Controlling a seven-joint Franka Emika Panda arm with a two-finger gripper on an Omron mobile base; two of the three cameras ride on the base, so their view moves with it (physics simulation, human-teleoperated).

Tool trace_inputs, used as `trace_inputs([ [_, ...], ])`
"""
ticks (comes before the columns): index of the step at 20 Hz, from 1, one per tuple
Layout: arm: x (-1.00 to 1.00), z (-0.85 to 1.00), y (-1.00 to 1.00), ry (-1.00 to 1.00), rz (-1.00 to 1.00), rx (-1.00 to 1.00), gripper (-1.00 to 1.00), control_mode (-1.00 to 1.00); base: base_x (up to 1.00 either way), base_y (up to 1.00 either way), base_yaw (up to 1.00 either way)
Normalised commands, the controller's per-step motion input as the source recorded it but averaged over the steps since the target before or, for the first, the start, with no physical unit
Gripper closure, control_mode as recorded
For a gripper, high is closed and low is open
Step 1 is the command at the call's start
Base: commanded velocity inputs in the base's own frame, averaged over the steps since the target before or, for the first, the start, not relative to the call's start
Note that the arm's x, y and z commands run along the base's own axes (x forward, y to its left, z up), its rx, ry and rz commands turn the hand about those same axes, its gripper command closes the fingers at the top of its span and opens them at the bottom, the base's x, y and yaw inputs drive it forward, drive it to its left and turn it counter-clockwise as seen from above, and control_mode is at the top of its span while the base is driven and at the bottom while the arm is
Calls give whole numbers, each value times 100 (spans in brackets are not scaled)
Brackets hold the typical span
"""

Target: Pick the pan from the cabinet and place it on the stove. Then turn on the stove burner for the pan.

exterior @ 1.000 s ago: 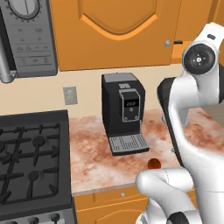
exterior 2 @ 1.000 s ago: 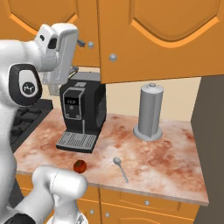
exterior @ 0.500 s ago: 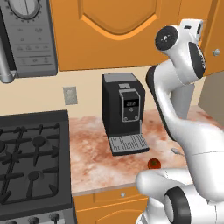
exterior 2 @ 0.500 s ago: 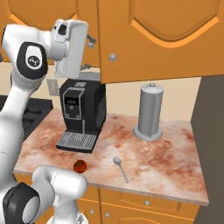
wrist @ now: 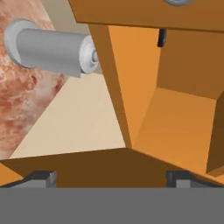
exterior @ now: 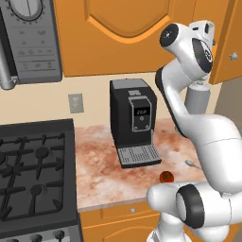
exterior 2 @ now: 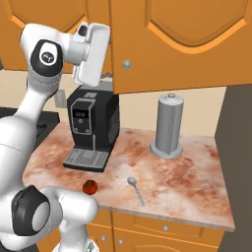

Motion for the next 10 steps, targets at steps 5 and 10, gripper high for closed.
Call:
trace_inputs([
  [5,-23,-8,-34,7,-13,-4,-100,-100,0,0,0],
  [10,-46,-5,-33,3,-16,-4,-100,-100,0,0,0],
])
